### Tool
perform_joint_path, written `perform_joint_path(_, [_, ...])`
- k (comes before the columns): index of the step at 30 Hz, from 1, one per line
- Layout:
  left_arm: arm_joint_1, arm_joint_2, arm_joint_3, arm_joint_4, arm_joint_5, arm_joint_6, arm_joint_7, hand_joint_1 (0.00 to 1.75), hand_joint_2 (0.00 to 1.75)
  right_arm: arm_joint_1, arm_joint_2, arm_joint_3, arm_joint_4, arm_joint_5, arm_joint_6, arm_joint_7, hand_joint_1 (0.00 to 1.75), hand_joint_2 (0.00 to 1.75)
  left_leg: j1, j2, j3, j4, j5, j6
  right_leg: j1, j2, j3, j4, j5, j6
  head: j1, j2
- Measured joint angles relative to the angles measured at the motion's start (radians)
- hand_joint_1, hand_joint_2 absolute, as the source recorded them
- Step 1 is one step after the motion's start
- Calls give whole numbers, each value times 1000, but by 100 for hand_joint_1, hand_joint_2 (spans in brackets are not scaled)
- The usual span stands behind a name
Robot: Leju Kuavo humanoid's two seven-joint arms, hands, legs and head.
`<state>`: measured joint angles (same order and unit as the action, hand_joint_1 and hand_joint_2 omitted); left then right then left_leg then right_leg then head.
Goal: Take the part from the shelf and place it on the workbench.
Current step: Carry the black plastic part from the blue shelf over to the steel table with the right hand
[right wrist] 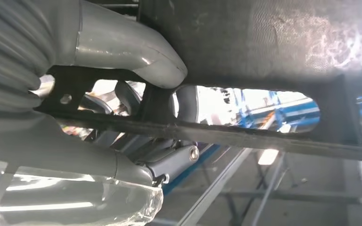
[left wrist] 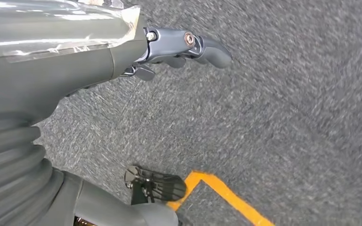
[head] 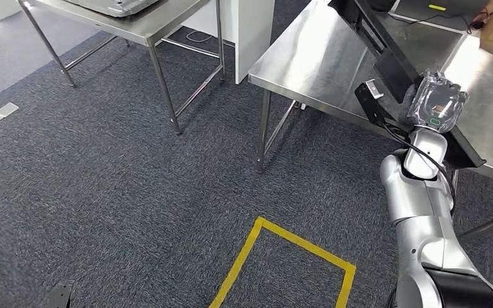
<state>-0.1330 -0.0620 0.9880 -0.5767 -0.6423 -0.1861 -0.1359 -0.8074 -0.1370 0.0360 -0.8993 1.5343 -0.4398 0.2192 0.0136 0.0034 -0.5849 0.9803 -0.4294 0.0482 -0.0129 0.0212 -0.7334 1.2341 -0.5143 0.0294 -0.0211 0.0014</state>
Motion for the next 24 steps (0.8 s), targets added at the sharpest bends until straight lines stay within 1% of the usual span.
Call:
perform_joint_path(1, [0, 1, -7, 4, 11, 1, 0, 0, 175, -5, -3, 7, 13, 0, 5, 1, 175, 175, 0, 8, 0, 0, -1, 0, -3, -6, -20, 42, -10, 4, 0, 0])
perform_joint_path(2, [0, 2, -14, 8, 21, 0, 0, 0, 175, -7, -6, 14, 24, 0, 11, 1, 175, 175, 0, 16, 0, 1, -1, -1, -6, -10, -22, 48, -7, 12, 1, 0])
perform_joint_path(3, [0, 3, -20, 11, 30, -2, 0, 0, 175, -8, -10, 20, 32, 0, 15, 1, 175, 175, 1, 22, 1, 1, -2, -2, -9, -14, -1, 9, 12, 21, 1, 0])
perform_joint_path(4, [0, 3, -26, 13, 37, -6, 0, 0, 175, -9, -14, 27, 38, 0, 17, 2, 175, 175, 1, 26, 1, 3, -4, -5, -13, -20, 36, -63, 39, 30, 1, 0])
perform_joint_path(5, [0, 4, -32, 14, 44, -11, -2, 0, 175, -12, -17, 34, 42, 0, 18, 4, 175, 175, 0, 30, 0, 7, -6, -9, -15, -29, 77, -138, 63, 36, 2, 0])
perform_joint_path(6, [0, 6, -37, 15, 50, -16, -3, 0, 175, -15, -20, 42, 44, 0, 19, 8, 175, 175, -3, 32, -1, 10, -9, -14, -14, -33, 110, -199, 81, 37, 2, 0])
perform_joint_path(7, [0, 9, -42, 16, 54, -20, -4, 0, 175, -18, -23, 51, 46, 0, 22, 13, 175, 175, -6, 33, -4, 14, -12, -17, -15, -36, 130, -234, 90, 34, 2, 0])
perform_joint_path(8, [0, 12, -46, 16, 58, -24, -5, 0, 175, -19, -26, 59, 48, 0, 25, 18, 175, 175, -8, 34, -6, 17, -13, -15, -15, -36, 136, -244, 91, 30, 1, 0])
perform_joint_path(9, [1, 14, -50, 17, 60, -26, -6, 0, 175, -19, -27, 66, 50, 0, 27, 22, 175, 175, -8, 34, -7, 18, -12, -11, -14, -32, 137, -245, 93, 27, -1, 0])
perform_joint_path(11, [2, 18, -56, 19, 65, -30, -8, 0, 175, -19, -29, 77, 52, 0, 31, 27, 175, 175, -7, 33, -5, 16, -9, -2, -12, -30, 137, -245, 93, 26, -4, 0])
perform_joint_path(14, [2, 20, -61, 21, 74, -39, -8, 0, 175, -19, -33, 92, 53, 0, 42, 32, 175, 175, -3, 34, -1, 10, -7, -5, -7, -29, 137, -244, 93, 25, -5, 0])
perform_joint_path(16, [2, 20, -66, 22, 79, -43, -9, 0, 175, -19, -36, 99, 53, 0, 51, 35, 175, 175, -2, 34, 0, 7, -4, -10, -4, -29, 136, -244, 93, 21, -5, 0])
perform_joint_path(18, [2, 20, -72, 23, 83, -45, -10, 0, 175, -19, -39, 106, 53, 0, 57, 38, 175, 175, 0, 34, 0, 5, -3, -19, -3, -29, 135, -244, 93, 16, -5, 0])
perform_joint_path(20, [2, 20, -78, 23, 86, -47, -10, 0, 175, -19, -42, 113, 53, 0, 62, 43, 175, 175, 0, 34, -1, 4, -2, -29, -2, -29, 134, -243, 94, 13, -5, 0])
perform_joint_path(21, [3, 20, -81, 23, 88, -49, -10, 0, 175, -19, -44, 116, 53, 0, 65, 47, 175, 175, 0, 34, -3, 5, -3, -32, -4, -29, 134, -244, 94, 14, -5, 0])
perform_joint_path(22, [3, 21, -84, 23, 89, -51, -10, 0, 175, -20, -46, 119, 53, 0, 68, 50, 175, 175, -1, 34, -4, 7, -4, -30, -6, -30, 135, -246, 96, 15, -5, 0])
perform_joint_path(23, [3, 23, -87, 23, 91, -52, -10, 0, 175, -21, -47, 123, 52, 0, 71, 52, 175, 175, -3, 34, -4, 5, -6, -25, -8, -30, 137, -250, 97, 17, -6, 0])
perform_joint_path(24, [3, 24, -89, 22, 93, -54, -10, 0, 175, -21, -49, 125, 51, 0, 74, 54, 175, 175, 0, 34, 3, -6, -3, -19, -8, -31, 138, -253, 99, 18, -7, 0])
